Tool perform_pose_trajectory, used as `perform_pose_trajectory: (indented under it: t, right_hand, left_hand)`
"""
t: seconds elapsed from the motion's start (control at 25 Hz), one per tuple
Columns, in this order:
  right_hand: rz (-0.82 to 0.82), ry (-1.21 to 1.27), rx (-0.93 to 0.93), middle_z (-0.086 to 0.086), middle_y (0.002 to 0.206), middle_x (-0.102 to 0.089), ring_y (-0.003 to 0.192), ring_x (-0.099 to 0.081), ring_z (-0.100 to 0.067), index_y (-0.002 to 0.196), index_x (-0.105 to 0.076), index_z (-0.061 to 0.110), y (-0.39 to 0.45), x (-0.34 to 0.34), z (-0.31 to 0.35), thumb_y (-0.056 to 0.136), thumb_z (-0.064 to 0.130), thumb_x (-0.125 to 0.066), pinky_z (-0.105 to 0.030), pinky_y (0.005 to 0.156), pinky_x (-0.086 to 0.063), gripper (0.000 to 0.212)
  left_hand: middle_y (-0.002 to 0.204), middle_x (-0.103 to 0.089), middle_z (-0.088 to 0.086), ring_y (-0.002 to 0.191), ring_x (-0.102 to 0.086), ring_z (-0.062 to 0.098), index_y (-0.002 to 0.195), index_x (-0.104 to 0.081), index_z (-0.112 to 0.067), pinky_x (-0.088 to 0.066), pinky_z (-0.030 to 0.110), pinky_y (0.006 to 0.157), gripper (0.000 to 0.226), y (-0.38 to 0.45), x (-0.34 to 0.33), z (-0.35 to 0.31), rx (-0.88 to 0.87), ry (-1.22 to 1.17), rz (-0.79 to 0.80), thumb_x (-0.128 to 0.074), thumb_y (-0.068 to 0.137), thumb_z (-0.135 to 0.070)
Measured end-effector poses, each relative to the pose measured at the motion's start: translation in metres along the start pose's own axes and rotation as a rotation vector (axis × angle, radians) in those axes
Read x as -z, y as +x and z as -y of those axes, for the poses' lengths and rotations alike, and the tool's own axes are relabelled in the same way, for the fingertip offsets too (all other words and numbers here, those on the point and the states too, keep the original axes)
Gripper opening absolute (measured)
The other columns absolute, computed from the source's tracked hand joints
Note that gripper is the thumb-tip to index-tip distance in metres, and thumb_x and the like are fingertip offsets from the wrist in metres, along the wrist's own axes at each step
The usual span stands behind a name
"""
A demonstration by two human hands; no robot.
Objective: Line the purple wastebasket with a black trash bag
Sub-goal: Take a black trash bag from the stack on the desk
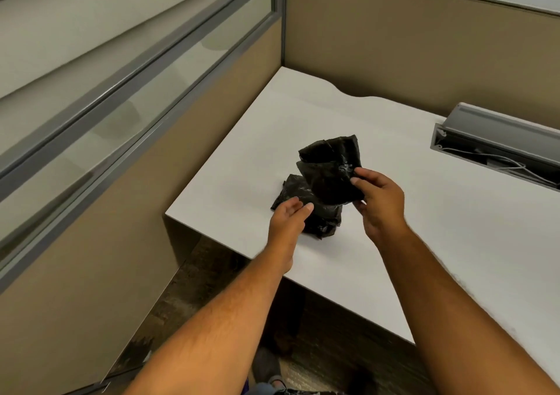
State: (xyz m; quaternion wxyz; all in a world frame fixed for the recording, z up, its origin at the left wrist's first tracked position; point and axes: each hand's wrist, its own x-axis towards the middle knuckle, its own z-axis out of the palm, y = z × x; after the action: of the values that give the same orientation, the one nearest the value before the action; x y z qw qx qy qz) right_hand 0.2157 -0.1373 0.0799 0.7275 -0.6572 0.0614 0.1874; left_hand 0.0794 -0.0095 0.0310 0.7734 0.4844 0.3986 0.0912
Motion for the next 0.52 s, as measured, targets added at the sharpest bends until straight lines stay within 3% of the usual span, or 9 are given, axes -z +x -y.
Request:
perform_pose_trajectory:
  t: [0.16,0.32,0.4,0.48,0.52]
  right_hand:
    - [0.052,0.107,-0.059,-0.005,0.105,-0.084,0.097,-0.08,-0.022,0.104,-0.083,0.019,-0.025,0.018,0.011,0.092,-0.005,-0.073,-0.032,0.077,-0.065,0.028]
    - [0.082,0.15,-0.055,-0.007,0.106,-0.083,0.1,-0.078,-0.024,0.103,-0.082,0.019,-0.058,0.039,0.015,0.091,-0.001,-0.076,-0.032,0.076,-0.065,0.025]
    - [0.072,0.158,-0.063,-0.007,0.11,-0.082,0.106,-0.076,-0.027,0.109,-0.08,0.02,-0.073,0.051,0.014,0.093,0.004,-0.076,-0.037,0.081,-0.064,0.023]
    - [0.062,0.186,-0.077,-0.005,0.12,-0.081,0.112,-0.074,-0.029,0.12,-0.074,0.021,-0.089,0.065,0.015,0.094,0.023,-0.077,-0.043,0.09,-0.061,0.027]
    - [0.067,0.187,-0.088,-0.004,0.127,-0.079,0.117,-0.073,-0.029,0.128,-0.071,0.019,-0.097,0.072,0.014,0.092,0.034,-0.077,-0.045,0.094,-0.06,0.039]
  left_hand:
    - [0.139,-0.07,0.004,0.129,-0.066,0.022,0.145,-0.057,-0.023,-0.053,0.049,0.108,0.061,-0.012,-0.016,-0.025,0.004,-0.269,0.244,-0.07,0.093,-0.052]
    - [0.124,-0.079,0.0,0.117,-0.073,0.019,0.127,-0.07,-0.028,-0.057,0.052,0.103,0.032,-0.03,-0.035,-0.04,-0.112,-0.11,0.284,-0.074,0.095,-0.03]
    - [0.119,-0.08,-0.001,0.115,-0.074,0.021,0.123,-0.073,-0.028,-0.057,0.055,0.103,0.031,-0.036,-0.04,-0.041,-0.146,-0.054,0.262,-0.075,0.093,-0.023]
    - [0.117,-0.081,-0.002,0.112,-0.075,0.021,0.121,-0.074,-0.03,-0.057,0.057,0.101,0.03,-0.044,-0.044,-0.04,-0.162,-0.011,0.28,-0.074,0.092,-0.025]
    - [0.116,-0.081,-0.002,0.111,-0.075,0.02,0.119,-0.075,-0.031,-0.058,0.055,0.1,0.028,-0.048,-0.045,-0.036,-0.169,0.011,0.305,-0.073,0.092,-0.026]
